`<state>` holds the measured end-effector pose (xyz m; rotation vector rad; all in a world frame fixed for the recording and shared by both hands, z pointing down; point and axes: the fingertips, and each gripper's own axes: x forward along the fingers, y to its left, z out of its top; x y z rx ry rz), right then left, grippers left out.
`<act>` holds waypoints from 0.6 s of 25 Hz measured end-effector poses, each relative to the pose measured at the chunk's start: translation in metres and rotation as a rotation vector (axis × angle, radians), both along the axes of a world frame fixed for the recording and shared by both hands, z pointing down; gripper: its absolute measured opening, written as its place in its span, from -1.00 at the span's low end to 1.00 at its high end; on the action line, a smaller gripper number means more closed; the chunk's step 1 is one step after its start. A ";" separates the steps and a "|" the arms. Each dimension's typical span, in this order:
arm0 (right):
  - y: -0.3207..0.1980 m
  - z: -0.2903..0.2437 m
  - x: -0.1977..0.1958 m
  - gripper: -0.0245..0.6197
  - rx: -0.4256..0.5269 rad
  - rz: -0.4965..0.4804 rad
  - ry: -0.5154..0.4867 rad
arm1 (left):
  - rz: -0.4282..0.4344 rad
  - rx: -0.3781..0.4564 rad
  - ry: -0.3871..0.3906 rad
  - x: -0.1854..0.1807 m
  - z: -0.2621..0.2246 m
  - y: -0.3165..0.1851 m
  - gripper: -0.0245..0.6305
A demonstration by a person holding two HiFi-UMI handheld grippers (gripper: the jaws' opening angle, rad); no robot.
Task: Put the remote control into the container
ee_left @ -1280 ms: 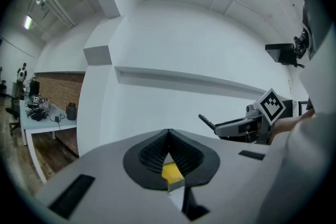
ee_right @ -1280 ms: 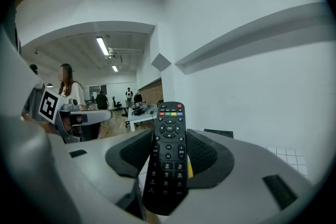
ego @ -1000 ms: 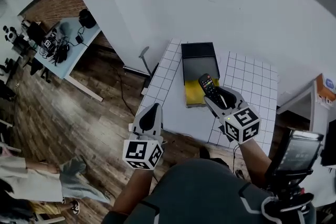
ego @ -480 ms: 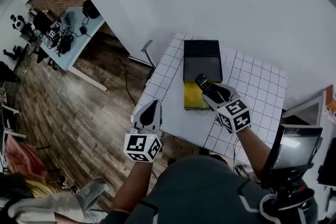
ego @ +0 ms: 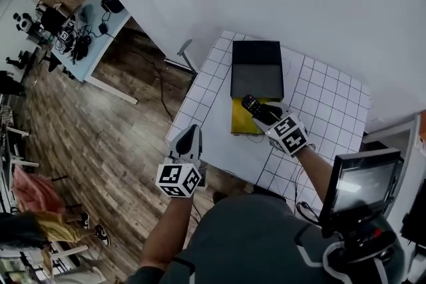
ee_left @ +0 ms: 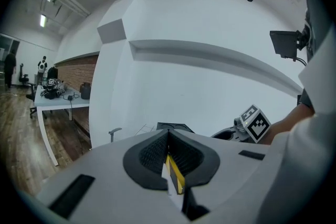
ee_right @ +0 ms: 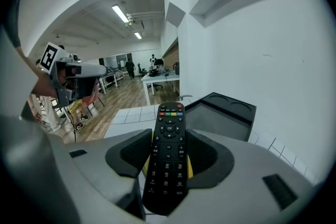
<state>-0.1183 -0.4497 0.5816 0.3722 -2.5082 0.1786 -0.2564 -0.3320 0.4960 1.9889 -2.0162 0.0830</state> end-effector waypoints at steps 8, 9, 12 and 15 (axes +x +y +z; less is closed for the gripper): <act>0.000 0.046 -0.005 -0.26 -0.023 -0.087 0.116 | -0.026 -0.091 0.017 -0.007 0.037 -0.005 -0.90; 0.000 0.051 -0.005 -0.26 -0.022 -0.099 0.132 | -0.023 -0.096 0.026 -0.005 0.041 -0.005 -0.90; 0.000 0.068 -0.005 -0.26 -0.030 -0.125 0.172 | -0.008 -0.107 0.039 0.000 0.049 -0.003 -0.90; -0.001 0.083 -0.006 -0.26 -0.035 -0.148 0.210 | -0.008 -0.124 0.038 -0.001 0.054 0.000 -0.90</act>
